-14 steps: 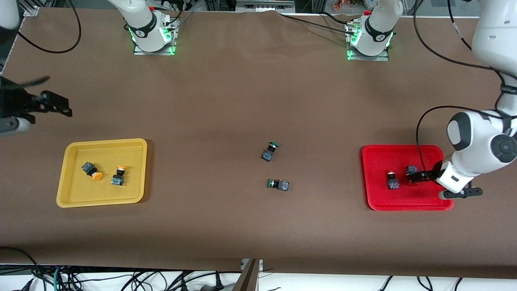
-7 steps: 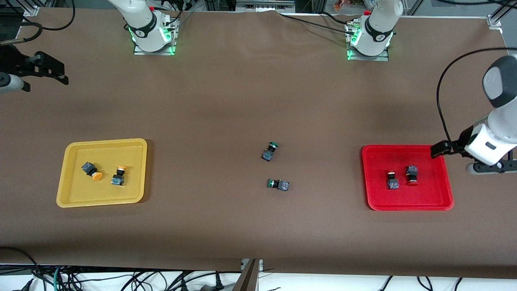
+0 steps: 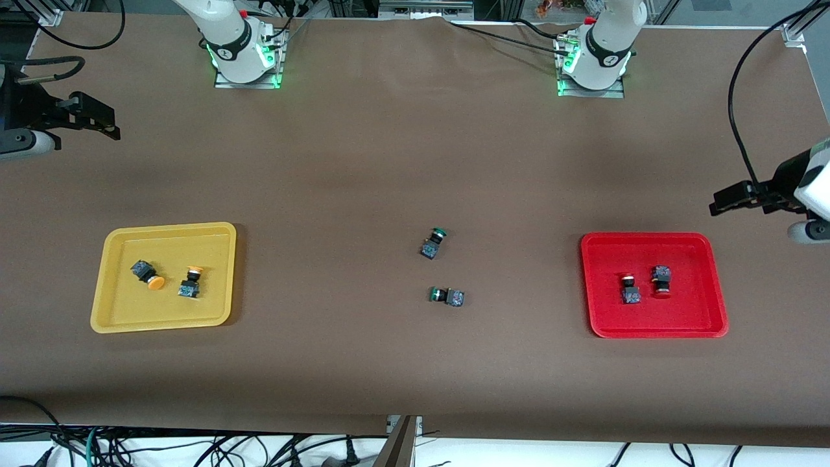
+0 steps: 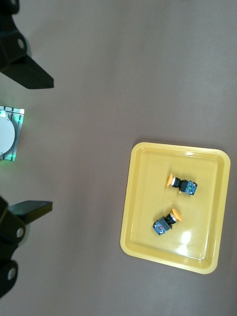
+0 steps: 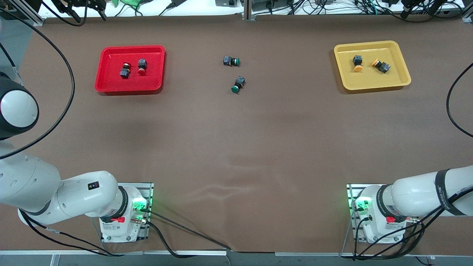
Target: Place red and yellow buttons in trays
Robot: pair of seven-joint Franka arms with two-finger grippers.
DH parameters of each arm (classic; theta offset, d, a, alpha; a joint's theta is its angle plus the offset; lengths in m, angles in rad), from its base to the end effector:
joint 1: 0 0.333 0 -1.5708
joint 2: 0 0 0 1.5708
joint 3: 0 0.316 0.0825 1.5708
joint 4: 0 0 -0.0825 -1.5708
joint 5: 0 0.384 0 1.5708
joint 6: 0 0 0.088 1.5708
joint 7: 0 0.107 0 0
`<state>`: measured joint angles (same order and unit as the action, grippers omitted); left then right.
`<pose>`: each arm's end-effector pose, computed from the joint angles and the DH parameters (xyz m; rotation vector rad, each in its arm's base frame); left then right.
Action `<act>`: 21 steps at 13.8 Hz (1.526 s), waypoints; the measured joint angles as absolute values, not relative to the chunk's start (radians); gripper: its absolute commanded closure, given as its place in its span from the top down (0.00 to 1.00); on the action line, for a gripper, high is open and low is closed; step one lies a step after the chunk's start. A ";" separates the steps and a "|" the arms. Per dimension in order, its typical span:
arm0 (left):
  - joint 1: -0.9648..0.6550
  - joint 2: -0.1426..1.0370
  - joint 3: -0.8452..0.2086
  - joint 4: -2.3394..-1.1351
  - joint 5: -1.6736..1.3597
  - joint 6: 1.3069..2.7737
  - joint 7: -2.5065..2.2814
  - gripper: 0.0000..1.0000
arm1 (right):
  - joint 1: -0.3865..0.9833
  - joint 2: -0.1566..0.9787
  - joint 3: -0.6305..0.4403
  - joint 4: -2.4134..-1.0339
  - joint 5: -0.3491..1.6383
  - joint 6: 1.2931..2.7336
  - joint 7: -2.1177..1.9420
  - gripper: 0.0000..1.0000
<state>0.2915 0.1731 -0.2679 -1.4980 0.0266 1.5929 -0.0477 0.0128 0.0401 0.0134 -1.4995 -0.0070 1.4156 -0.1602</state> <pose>0.6034 0.0299 0.5635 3.1193 0.1122 -0.1128 0.5503 0.0134 0.6228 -3.1202 -0.2907 0.1948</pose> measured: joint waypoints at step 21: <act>-0.030 0.046 0.020 -1.538 -0.018 1.510 0.025 1.00 | 0.013 0.054 0.021 -1.499 -0.042 1.419 -0.155 1.00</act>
<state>-0.0300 0.0463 0.0199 -1.5379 -0.0182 1.5095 0.0249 0.0130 0.0539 0.0208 -1.4995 -0.0420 1.4194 -0.1547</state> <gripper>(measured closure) 0.000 0.000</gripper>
